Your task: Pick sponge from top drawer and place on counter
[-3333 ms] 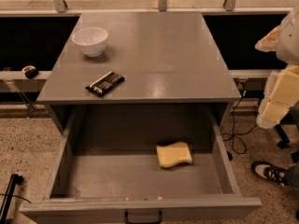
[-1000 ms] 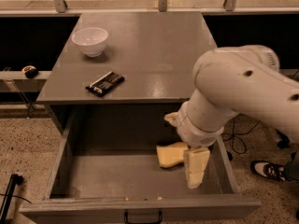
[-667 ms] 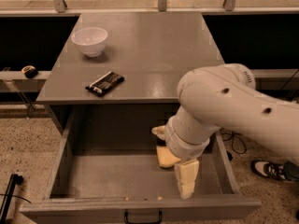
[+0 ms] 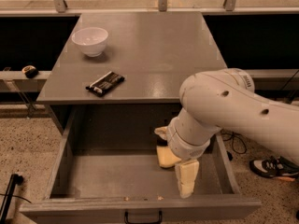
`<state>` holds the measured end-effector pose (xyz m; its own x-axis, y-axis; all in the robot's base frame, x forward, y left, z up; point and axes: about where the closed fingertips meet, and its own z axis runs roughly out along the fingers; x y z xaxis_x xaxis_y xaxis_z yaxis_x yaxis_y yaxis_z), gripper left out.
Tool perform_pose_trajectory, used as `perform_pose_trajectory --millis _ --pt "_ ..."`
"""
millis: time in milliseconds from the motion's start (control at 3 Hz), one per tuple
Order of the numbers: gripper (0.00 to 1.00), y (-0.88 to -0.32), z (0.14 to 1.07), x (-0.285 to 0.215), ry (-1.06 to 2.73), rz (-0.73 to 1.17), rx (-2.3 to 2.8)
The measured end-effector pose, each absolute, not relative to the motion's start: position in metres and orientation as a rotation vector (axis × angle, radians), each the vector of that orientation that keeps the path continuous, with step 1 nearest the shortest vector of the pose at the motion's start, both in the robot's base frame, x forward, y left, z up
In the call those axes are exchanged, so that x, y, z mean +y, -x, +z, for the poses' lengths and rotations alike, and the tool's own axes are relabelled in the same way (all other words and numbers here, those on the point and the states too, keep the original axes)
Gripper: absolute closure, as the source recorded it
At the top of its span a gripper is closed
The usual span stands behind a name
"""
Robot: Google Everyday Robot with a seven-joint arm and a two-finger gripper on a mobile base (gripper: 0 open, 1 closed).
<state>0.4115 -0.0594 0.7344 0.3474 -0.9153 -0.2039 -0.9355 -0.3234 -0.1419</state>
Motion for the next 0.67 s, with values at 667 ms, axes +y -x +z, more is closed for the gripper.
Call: perform_pose_trajectory --millis 667 --pt "0.00 -0.4277 0.6869 -0.0841 2.254 0.103 1.823"
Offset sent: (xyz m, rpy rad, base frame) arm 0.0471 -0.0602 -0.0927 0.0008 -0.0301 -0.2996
